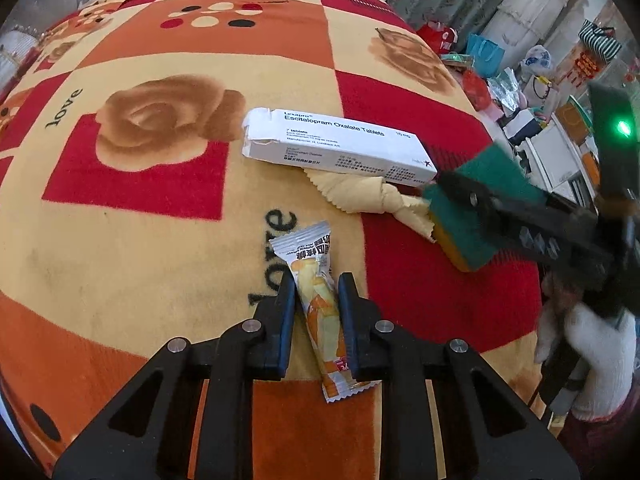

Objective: Collect trash
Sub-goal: 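Grasp the small snack wrapper with the left tool while the right tool grasps the green-and-yellow sponge, then carry the snack wrapper and sponge over the black bin and open both tools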

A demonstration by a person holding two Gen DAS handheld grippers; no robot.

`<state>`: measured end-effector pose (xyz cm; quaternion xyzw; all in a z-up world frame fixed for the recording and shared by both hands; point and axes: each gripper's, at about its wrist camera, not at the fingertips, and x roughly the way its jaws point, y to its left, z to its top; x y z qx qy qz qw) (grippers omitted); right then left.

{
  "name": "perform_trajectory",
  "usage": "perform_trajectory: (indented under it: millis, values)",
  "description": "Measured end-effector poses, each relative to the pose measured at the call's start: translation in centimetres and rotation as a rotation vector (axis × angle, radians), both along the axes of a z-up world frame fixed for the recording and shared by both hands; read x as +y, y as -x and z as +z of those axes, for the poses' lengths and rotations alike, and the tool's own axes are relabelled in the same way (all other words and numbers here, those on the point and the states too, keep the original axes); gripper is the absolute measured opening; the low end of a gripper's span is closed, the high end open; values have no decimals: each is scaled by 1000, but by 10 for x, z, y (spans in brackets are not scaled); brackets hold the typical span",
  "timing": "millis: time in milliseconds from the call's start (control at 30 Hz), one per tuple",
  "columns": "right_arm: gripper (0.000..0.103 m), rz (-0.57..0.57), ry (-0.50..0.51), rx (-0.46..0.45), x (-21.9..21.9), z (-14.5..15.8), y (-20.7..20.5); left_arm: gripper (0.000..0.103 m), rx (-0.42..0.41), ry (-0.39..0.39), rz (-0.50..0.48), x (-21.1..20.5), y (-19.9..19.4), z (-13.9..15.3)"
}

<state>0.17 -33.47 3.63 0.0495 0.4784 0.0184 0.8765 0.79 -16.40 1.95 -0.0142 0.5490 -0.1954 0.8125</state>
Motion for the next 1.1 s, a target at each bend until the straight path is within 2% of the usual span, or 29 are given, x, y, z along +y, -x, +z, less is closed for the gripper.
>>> perform_trajectory:
  millis: [100, 133, 200, 400, 567, 667, 700, 733, 767, 800, 833, 933, 1100]
  values:
    - [86, 112, -64, 21, 3, 0, 18, 19, -2, -5, -7, -1, 1, 0]
    - [86, 163, -58, 40, 5, -1, 25, 19, -1, -5, -7, -1, 0, 0]
    - [86, 192, 2, 54, 8, -5, 36, 19, -2, -5, -7, -1, 0, 0]
    - [86, 115, -160, -17, -13, 2, 45, 19, -11, -11, -6, -4, 3, 0]
    - [89, 119, -155, 0, 0, -5, 33, 19, -10, -8, -7, -6, 4, -1]
    - [89, 65, -237, -17, -8, -11, 29, 18, -9, -3, 0, -6, 4, 0]
    - [77, 51, -287, -38, -13, -10, 29, 16, -7, 2, 0, -6, 4, 0]
    - [49, 48, -351, -52, -18, -9, 31, 16, -6, 5, -2, -6, 6, 1]
    - [41, 48, -403, -65, -22, -7, 33, 16, -7, 8, -7, -6, 8, 3]
    - [35, 48, -405, -79, -23, -4, 36, 15, -8, 11, -11, -7, 9, 4]
    - [30, 56, -384, -93, -23, 0, 40, 15, -12, 14, -18, -8, 12, 7]
    - [26, 80, -379, -108, -21, 7, 50, 15, -22, 25, -26, -11, 18, 12]
    - [25, 83, -382, -151, -29, 23, 75, 14, -36, 47, -48, -19, 28, 24]
